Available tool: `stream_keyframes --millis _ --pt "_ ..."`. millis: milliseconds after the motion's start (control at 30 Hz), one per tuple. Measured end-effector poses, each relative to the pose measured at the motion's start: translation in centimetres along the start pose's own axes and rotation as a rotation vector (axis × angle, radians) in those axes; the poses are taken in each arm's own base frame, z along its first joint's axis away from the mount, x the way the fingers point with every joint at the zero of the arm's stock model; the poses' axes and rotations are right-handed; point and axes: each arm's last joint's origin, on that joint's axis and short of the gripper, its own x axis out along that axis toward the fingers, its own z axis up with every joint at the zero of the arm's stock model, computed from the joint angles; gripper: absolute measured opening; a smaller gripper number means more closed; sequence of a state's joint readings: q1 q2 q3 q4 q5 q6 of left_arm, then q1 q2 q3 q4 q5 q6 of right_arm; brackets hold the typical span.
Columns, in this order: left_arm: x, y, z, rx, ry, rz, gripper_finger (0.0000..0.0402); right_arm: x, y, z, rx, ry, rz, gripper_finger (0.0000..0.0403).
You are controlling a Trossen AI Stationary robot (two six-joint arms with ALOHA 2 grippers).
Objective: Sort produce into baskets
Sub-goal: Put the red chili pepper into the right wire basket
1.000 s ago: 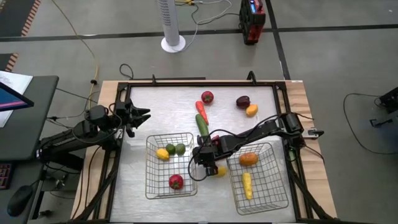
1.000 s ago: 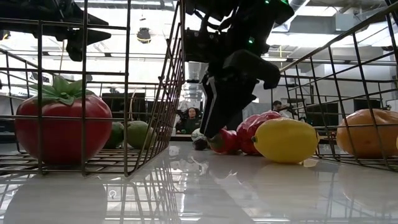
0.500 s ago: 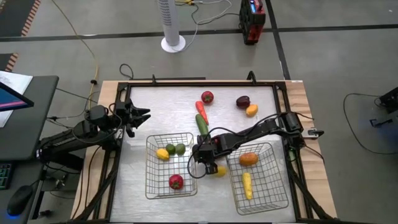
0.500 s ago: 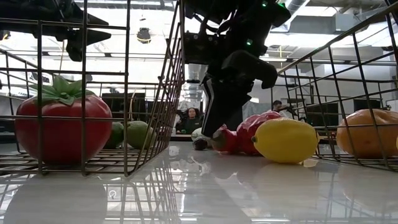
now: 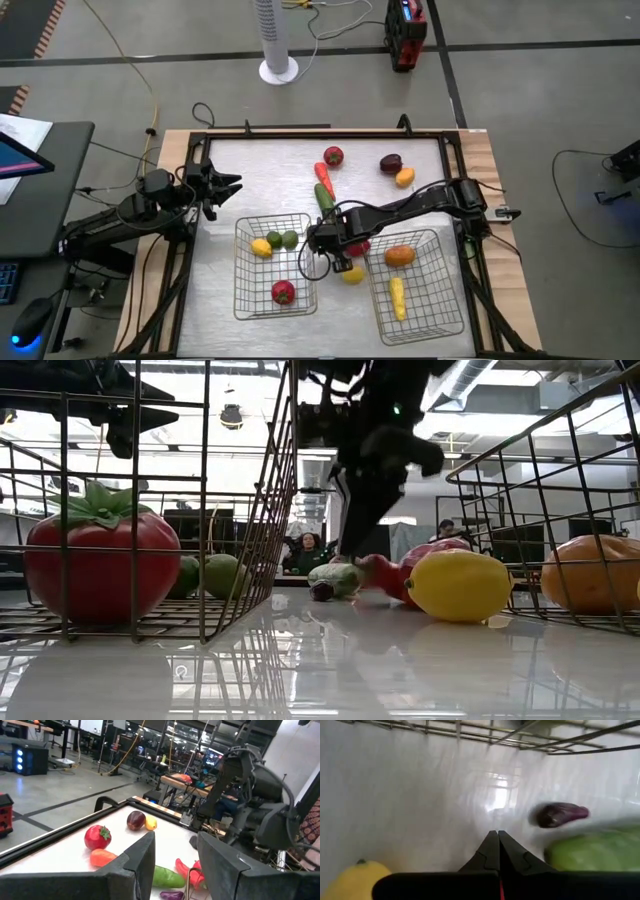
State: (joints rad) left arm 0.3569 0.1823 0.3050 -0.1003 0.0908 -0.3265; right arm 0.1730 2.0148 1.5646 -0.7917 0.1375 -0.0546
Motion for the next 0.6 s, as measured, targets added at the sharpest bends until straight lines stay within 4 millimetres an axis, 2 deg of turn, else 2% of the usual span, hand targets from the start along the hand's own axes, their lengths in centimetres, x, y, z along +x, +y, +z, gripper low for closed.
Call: stream_keyframes --millis 367,467,600 --pt "0.0 0.0 0.0 0.001 0.0 0.0 0.0133 -3.8 -0.7 1.2 -0.013 0.071 -0.084 0.0021" --pt "0.0 0.0 0.0 0.0 0.0 0.0 0.0133 -3.9 -0.7 1.2 0.019 0.062 -0.051 0.0044" --pt "0.0 0.0 0.0 0.0 0.0 0.0 0.0133 -3.0 -0.5 1.0 0.019 0.052 -0.01 0.0098"
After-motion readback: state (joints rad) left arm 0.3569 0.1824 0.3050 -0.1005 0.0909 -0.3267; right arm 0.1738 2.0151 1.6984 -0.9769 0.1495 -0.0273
